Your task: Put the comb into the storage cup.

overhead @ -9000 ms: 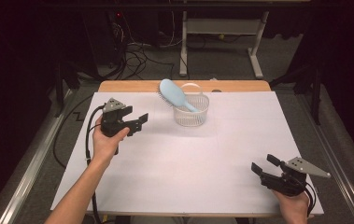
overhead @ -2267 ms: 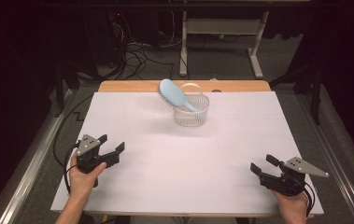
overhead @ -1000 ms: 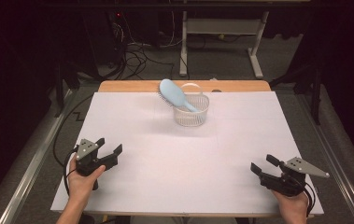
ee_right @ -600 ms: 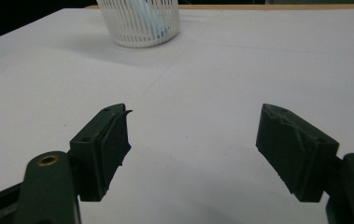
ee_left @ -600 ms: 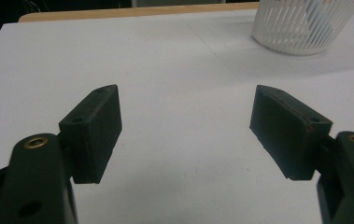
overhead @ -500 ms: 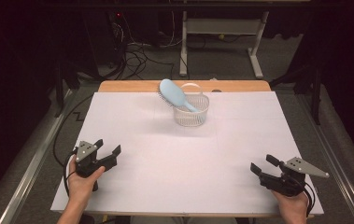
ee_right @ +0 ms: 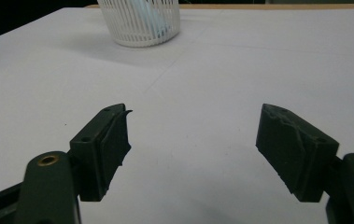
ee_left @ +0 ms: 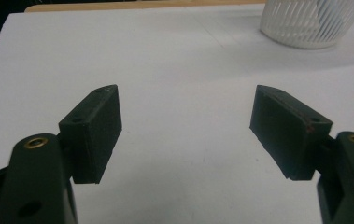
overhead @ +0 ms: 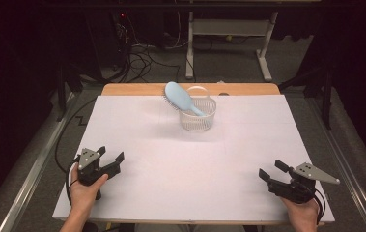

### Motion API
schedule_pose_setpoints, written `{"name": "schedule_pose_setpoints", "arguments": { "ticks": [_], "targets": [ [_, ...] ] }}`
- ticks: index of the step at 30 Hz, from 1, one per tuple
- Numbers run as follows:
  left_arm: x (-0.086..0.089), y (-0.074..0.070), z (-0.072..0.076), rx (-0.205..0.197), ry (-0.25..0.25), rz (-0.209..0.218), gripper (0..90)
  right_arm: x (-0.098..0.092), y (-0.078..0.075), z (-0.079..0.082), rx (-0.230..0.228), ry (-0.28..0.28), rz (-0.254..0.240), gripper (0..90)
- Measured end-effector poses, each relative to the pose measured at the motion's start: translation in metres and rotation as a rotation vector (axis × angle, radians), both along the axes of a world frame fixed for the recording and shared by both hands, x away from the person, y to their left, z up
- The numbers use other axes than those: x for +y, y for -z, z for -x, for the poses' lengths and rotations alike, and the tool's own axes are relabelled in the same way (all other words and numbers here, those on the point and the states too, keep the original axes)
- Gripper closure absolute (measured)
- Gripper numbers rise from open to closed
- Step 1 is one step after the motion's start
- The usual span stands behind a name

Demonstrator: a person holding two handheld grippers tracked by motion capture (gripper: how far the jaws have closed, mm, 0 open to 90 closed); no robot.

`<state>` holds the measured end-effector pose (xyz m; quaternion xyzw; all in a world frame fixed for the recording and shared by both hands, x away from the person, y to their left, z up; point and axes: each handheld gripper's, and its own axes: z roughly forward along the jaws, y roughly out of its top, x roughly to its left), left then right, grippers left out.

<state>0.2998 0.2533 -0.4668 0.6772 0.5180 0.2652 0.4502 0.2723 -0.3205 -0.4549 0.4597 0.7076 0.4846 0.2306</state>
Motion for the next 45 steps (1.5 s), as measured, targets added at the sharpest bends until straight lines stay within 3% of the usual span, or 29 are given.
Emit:
{"name": "schedule_pose_setpoints", "arguments": {
  "ticks": [29, 45],
  "targets": [
    [0.003, 0.011, 0.006, -0.002, -0.027, 0.029, 25.9, -0.001, 0.0, 0.0, 0.001, 0.004, 0.0, 25.7],
    [-0.003, 0.012, 0.012, -0.031, -0.022, -0.017, 25.9, 0.001, 0.001, -0.002, 0.002, 0.004, 0.006, 25.6]
  ]
}}
